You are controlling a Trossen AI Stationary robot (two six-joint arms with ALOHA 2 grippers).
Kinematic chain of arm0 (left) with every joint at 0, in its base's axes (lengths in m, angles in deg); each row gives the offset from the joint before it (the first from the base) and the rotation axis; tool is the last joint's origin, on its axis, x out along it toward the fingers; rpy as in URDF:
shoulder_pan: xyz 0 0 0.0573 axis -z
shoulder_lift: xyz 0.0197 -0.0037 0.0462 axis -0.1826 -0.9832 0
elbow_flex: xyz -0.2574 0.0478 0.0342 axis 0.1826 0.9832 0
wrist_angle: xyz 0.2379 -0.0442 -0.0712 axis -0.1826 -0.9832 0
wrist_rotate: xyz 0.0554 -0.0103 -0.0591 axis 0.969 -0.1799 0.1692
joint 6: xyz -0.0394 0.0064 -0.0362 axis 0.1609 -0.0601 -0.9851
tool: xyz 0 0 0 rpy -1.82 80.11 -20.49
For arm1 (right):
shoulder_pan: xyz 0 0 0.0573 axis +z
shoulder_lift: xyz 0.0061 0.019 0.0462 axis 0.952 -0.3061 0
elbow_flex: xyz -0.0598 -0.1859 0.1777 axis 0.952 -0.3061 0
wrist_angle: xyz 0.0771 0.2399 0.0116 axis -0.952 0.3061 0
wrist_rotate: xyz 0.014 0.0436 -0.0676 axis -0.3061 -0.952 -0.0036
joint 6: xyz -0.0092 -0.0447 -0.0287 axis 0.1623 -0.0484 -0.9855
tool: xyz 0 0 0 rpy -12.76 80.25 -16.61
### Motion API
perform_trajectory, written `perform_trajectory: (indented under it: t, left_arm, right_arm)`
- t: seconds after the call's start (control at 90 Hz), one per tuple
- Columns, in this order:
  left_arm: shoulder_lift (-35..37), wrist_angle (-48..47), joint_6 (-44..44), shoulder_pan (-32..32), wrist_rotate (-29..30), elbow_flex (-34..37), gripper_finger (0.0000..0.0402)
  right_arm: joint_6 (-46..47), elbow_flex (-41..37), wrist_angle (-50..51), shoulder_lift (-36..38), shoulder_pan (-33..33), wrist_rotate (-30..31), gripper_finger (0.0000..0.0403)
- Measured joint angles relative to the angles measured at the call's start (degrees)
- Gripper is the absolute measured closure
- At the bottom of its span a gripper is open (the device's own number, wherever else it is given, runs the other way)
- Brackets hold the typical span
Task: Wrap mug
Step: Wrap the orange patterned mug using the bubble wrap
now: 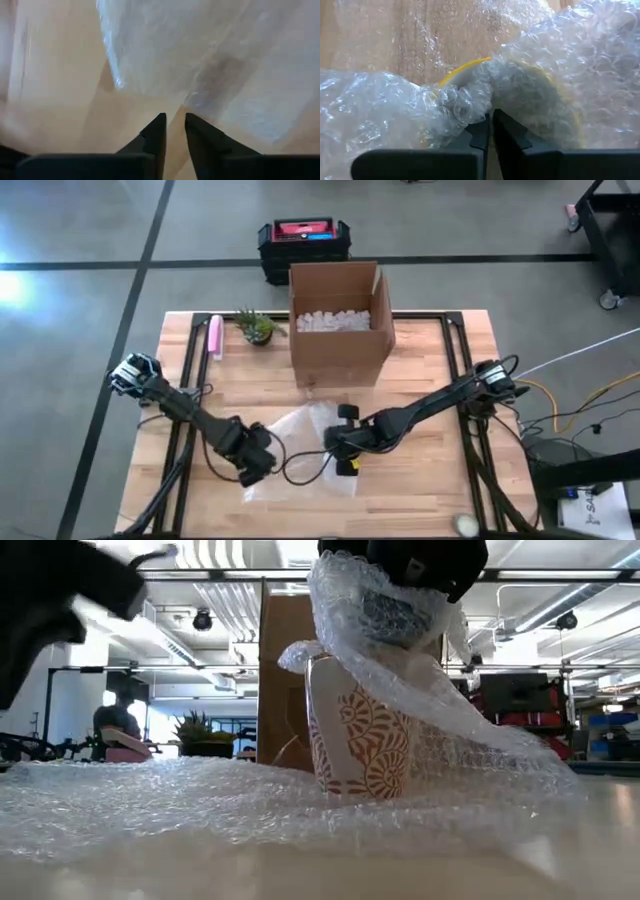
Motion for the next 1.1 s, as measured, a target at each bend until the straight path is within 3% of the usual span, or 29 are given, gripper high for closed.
perform_trajectory:
  t: [0.189, 0.3, 0.4, 0.544, 0.6, 0.967, 1.1]
  left_arm:
    - [0.0, 17.0, 1.0, 0.4, 1.1, 7.6, 0.0224]
    - [-0.4, 22.6, 1.2, 0.1, 1.5, 11.2, 0.0206]
    - [0.2, 21.7, 1.4, -0.1, 1.7, 11.1, 0.0240]
    - [-0.1, 21.5, 4.8, -1.0, 1.7, 10.7, 0.0361]
    - [-0.2, 20.4, 5.7, -1.9, 1.5, 10.8, 0.0387]
    - [3.7, 12.1, 10.7, -3.1, 4.9, 5.3, 0.0396]
    - [4.9, 14.4, 11.5, -2.9, 5.5, 5.1, 0.0375]
  right_arm:
    - [-0.6, 0.0, 0.0, 0.0, 0.0, 0.1, 0.0394]
    - [-0.7, 0.0, -0.1, 0.0, 0.0, 0.2, 0.0394]
    - [-0.7, 0.0, -0.1, 0.0, 0.0, 0.2, 0.0394]
    - [-1.1, 0.0, -0.3, 0.0, 0.0, 0.2, 0.0394]
    - [-1.4, -0.1, -0.7, 0.0, 0.0, 0.2, 0.0394]
    - [-4.0, -0.1, -1.1, 0.0, 0.0, 0.2, 0.0394]
    - [-3.8, -0.1, -1.2, 0.0, 0.0, 0.2, 0.0394]
